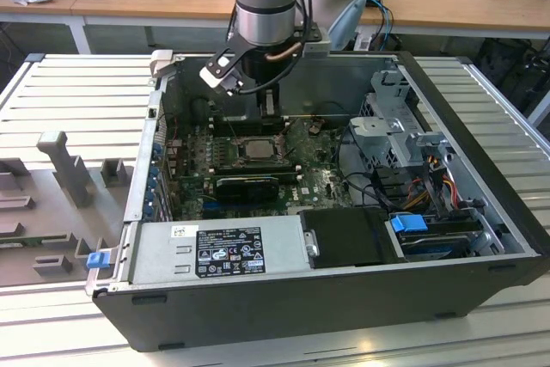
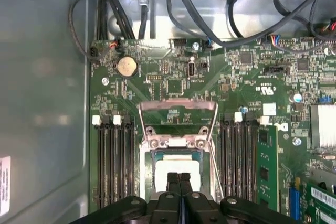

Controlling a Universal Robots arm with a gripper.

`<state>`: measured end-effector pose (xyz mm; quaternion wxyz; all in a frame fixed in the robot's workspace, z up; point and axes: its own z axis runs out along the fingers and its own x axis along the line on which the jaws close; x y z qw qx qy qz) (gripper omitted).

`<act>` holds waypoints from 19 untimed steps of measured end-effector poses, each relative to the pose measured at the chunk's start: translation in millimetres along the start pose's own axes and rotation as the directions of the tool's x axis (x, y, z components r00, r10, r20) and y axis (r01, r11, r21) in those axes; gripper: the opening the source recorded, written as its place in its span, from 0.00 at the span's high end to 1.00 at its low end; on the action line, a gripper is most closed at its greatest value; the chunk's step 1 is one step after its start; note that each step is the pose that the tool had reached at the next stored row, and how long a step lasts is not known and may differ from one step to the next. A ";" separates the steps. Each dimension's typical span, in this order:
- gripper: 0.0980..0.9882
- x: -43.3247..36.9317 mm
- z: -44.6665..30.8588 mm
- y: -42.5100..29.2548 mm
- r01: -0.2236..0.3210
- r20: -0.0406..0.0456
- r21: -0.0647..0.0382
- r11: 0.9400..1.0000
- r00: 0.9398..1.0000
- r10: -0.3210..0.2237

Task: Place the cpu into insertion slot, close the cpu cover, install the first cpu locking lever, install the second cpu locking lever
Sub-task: 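Close the cpu cover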

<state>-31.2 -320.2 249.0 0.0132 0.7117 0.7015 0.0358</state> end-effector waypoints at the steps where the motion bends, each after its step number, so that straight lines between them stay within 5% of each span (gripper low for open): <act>1: 0.99 0.0 0.1 1.5 0.000 0.000 0.000 1.000 1.000 0.000; 19: 0.99 1.1 -24.6 9.4 0.000 0.000 0.000 1.000 1.000 0.000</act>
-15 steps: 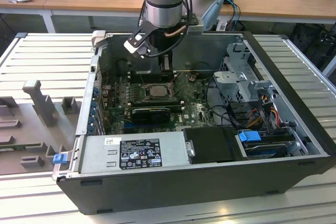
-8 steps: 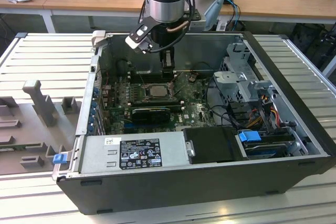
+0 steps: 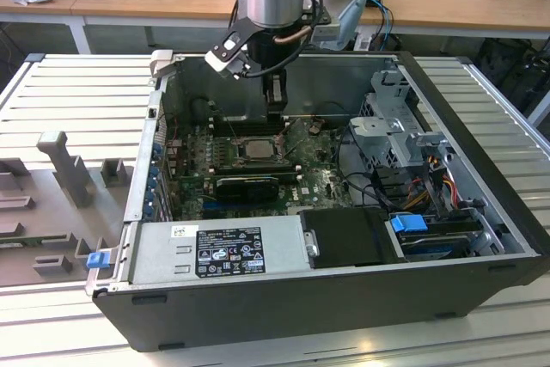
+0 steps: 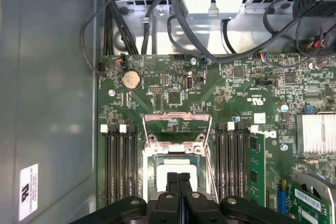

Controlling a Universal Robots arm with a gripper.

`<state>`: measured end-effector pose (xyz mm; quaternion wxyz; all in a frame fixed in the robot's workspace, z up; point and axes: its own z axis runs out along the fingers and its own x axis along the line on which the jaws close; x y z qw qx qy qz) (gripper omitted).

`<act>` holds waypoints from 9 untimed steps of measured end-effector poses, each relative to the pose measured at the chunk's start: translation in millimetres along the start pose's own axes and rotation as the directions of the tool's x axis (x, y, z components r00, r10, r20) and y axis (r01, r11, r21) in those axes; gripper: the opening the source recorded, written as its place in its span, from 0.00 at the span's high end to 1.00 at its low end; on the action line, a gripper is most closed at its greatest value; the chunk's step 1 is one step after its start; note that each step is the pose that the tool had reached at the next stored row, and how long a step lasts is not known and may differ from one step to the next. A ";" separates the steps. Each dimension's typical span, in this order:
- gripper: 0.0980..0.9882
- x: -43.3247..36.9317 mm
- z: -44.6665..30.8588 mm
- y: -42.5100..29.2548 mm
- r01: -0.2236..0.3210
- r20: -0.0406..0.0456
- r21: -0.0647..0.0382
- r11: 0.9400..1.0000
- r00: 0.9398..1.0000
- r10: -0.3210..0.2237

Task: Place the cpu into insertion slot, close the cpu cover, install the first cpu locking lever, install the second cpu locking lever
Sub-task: 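Close the cpu cover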

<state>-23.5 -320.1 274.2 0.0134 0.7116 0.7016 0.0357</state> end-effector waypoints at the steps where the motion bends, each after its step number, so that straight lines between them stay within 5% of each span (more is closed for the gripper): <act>1: 0.99 0.0 0.0 1.6 0.000 0.000 0.000 1.000 1.000 0.000; 7: 0.99 0.3 -6.2 8.9 0.000 0.000 0.000 1.000 1.000 0.000; 9: 0.99 0.4 -5.4 16.3 0.000 0.000 0.000 1.000 1.000 0.000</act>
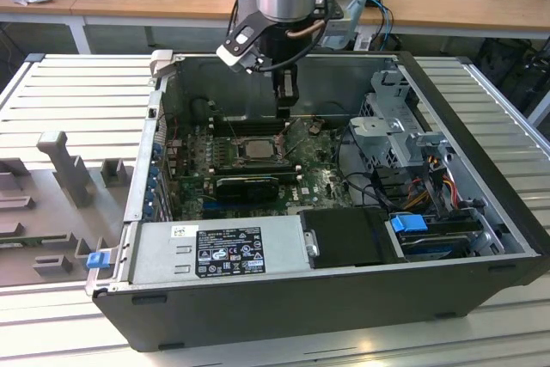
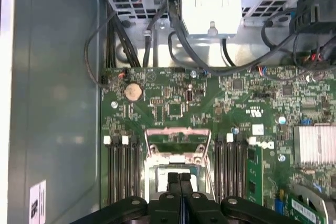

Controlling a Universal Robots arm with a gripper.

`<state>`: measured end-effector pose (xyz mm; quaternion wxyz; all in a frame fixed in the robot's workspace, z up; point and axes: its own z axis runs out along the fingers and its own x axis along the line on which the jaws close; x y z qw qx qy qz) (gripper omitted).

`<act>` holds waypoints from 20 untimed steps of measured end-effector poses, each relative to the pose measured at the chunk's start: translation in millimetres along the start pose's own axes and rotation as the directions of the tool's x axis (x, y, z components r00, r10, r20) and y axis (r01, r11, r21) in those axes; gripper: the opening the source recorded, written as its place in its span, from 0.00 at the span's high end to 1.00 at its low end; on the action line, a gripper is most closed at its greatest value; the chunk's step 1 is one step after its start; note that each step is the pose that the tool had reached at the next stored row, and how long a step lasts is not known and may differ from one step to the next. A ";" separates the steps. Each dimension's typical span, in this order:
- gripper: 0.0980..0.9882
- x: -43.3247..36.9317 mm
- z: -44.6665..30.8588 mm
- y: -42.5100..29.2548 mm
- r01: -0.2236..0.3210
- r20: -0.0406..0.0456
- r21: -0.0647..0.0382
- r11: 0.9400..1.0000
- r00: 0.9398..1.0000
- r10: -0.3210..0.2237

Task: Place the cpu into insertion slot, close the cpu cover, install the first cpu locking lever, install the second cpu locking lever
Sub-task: 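Close the cpu cover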

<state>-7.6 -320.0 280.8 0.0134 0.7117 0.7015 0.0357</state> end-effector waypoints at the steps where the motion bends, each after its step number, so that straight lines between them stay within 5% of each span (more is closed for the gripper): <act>1: 0.99 0.0 0.4 2.2 0.000 0.000 0.000 1.000 1.000 0.000; 10: 0.99 0.0 13.0 23.9 0.000 0.000 0.001 1.000 1.000 0.000; 16: 0.99 0.3 19.9 51.4 0.001 0.000 0.022 1.000 1.000 -0.001; 20: 0.99 0.1 26.4 56.4 0.009 0.000 0.023 1.000 1.000 -0.009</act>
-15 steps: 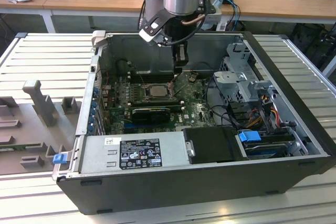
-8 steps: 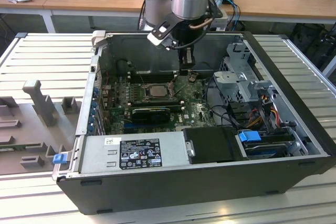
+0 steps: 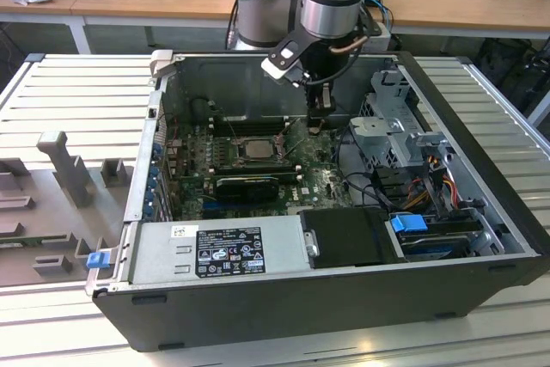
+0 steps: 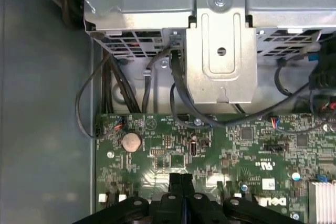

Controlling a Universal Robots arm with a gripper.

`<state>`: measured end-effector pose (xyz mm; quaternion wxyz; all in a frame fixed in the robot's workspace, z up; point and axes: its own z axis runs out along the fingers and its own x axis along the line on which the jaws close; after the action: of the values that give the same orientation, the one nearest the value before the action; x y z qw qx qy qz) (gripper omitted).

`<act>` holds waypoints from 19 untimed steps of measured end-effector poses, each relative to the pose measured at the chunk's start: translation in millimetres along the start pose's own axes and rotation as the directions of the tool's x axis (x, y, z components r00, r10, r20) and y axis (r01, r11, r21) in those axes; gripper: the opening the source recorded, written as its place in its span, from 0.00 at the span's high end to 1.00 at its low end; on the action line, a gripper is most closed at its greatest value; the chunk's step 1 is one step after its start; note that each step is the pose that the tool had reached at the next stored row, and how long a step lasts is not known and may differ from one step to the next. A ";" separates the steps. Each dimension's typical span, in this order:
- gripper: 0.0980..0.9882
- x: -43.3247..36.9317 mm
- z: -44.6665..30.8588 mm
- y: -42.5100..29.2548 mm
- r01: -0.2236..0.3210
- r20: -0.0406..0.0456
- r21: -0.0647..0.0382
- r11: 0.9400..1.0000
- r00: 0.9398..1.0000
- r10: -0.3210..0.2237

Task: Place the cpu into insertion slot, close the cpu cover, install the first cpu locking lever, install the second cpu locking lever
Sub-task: 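Close the cpu cover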

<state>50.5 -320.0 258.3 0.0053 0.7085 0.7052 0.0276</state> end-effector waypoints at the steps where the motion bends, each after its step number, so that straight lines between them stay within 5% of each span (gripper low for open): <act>1: 0.99 0.0 1.6 0.4 0.002 0.000 0.000 1.000 1.000 -0.002; 19: 0.99 -0.3 5.0 -20.0 0.006 0.000 0.007 1.000 1.000 -0.006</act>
<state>30.8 -320.0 252.5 0.0029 0.7065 0.7073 0.0252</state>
